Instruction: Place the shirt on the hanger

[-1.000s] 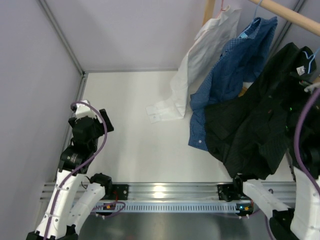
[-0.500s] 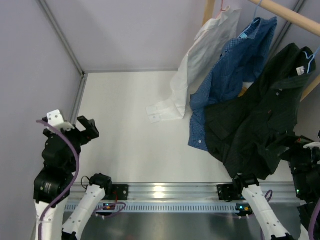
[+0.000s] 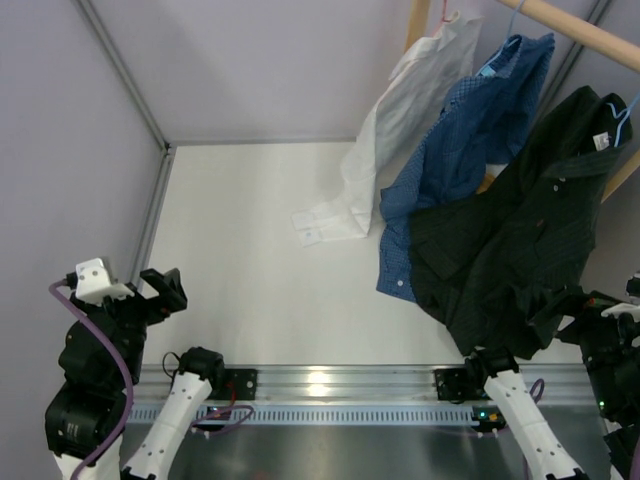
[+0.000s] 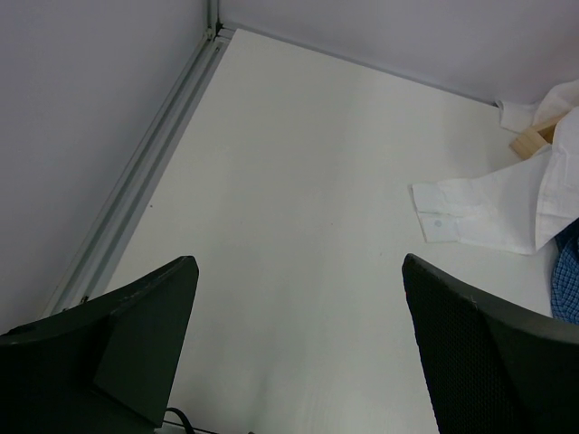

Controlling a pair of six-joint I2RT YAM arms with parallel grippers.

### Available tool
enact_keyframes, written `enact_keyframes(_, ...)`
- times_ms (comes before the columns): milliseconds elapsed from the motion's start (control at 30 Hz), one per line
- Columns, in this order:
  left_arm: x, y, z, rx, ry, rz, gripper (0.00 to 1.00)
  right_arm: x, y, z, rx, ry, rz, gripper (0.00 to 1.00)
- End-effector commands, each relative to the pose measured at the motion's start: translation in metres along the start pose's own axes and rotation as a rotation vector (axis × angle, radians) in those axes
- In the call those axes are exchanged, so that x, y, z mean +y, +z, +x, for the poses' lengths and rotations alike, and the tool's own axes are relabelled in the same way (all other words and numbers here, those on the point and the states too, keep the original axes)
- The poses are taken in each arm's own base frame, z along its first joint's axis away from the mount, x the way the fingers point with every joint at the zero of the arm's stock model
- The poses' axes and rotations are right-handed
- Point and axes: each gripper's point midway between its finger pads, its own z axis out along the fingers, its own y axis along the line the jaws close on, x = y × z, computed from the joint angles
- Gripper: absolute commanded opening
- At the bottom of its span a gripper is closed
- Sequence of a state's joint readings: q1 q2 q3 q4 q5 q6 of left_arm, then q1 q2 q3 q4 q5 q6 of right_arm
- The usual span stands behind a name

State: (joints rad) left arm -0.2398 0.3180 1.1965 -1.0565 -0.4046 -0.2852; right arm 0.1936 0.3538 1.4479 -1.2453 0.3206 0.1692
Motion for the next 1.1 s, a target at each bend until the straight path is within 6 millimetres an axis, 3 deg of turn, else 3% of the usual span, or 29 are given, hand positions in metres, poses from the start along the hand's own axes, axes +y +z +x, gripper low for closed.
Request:
enact_keyframes(0,0.003,-0.006,0.005,0.01,0.018,0.004,0.98,-0.003,-0.01,0.005,0.01,0.006,-0.016,1.0)
enact_keyframes(267,-0.004,-0.004,0.008,0.025,0.022,0.043,0.98,-0.01,-0.001,0.019,0.04,-0.024,0.015,0.99)
enact_keyframes(800,-0.043,0.007,0.019,0.087,0.052,0.229,0.98,0.002,0.018,0.028,0.058,-0.028,-0.013,1.0)
enact_keyframes(1067,-0.049,0.015,0.021,0.111,0.054,0.241,0.98,0.007,0.028,0.034,0.074,-0.031,-0.027,1.0)
